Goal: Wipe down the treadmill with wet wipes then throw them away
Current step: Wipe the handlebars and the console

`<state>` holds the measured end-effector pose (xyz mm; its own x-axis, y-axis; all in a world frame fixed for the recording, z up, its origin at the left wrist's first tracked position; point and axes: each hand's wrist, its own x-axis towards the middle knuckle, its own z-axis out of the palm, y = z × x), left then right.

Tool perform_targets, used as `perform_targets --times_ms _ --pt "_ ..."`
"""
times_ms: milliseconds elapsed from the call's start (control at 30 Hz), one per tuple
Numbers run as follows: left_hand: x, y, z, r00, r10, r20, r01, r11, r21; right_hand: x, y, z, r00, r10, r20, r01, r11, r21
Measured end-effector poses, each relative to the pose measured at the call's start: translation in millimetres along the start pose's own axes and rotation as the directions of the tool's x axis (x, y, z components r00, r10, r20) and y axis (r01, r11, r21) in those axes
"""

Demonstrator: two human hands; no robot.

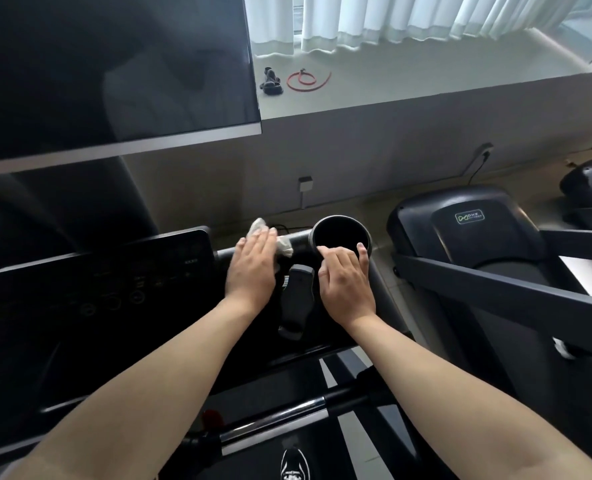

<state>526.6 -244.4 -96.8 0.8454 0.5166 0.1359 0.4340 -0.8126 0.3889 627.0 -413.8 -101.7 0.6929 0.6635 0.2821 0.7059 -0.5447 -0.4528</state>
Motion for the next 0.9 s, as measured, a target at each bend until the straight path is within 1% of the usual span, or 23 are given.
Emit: perform_targets --times_ms 67,133,200,233,300,367,500,567,633,667,700,733,800,833,900 --pt "-16 -5 -1 0.996 -0.065 -0.063 0.068 0.997 0.049 -1 0 1 1.0 -0.001 -0.001 0.001 1.0 -0.012" --pt "-20 -5 2 0.993 -0.091 -0.078 0.097 0.993 0.072 0 -1 0 1.0 0.008 -0.01 -0.008 1.0 -0.015" --pt "-16 4 2 0.991 -0.114 -0.077 0.117 0.992 0.038 -1 -1 1 1.0 0.013 -0.016 -0.013 1.0 -0.011" --pt "-12 9 0 0.994 -0.091 -0.062 0.093 0.995 0.035 -1 -1 2 1.0 0.015 -0.02 -0.015 1.0 -0.01" --pt "-4 17 3 0.999 -0.029 0.021 0.027 0.997 0.078 0 -2 3 1.0 0.017 -0.021 -0.017 1.0 -0.017" --pt "5 20 9 0.997 0.014 0.074 -0.017 0.999 0.04 1 -1 3 1.0 0.016 -0.021 -0.017 1.0 -0.022" --pt "1 17 4 0.995 0.082 0.052 -0.08 0.996 -0.035 0 0 2 1.0 0.006 -0.024 -0.006 1.0 0.006" --pt "-18 15 -6 0.99 0.129 0.051 -0.128 0.991 -0.023 0 2 2 1.0 0.006 -0.015 -0.005 0.999 0.034" --pt "-44 17 -12 0.99 0.125 0.071 -0.113 0.981 -0.156 -1 3 -1 1.0 0.011 -0.003 -0.01 0.997 0.075" --pt "-57 18 -14 0.992 0.124 0.014 -0.119 0.977 -0.177 -2 2 -5 1.0 0.02 0.007 -0.021 0.994 0.105" --pt "-70 19 -17 0.996 0.085 0.01 -0.082 0.983 -0.163 -5 1 -9 0.999 0.032 0.02 -0.034 0.99 0.139" --pt "-81 16 -15 0.999 0.035 0.006 -0.033 0.982 -0.188 -10 0 -12 0.998 0.046 0.033 -0.051 0.984 0.172" --pt "-96 13 -19 0.998 -0.056 0.024 0.06 0.946 -0.319 -28 -6 -18 0.995 0.079 0.058 -0.091 0.968 0.236" --pt "-104 14 -25 0.996 -0.078 0.04 0.088 0.925 -0.369 -39 -9 -22 0.993 0.093 0.067 -0.108 0.957 0.268" --pt "-119 12 -32 0.996 -0.079 0.042 0.09 0.884 -0.458 -62 -16 -29 0.992 0.12 0.049 -0.129 0.945 0.301"
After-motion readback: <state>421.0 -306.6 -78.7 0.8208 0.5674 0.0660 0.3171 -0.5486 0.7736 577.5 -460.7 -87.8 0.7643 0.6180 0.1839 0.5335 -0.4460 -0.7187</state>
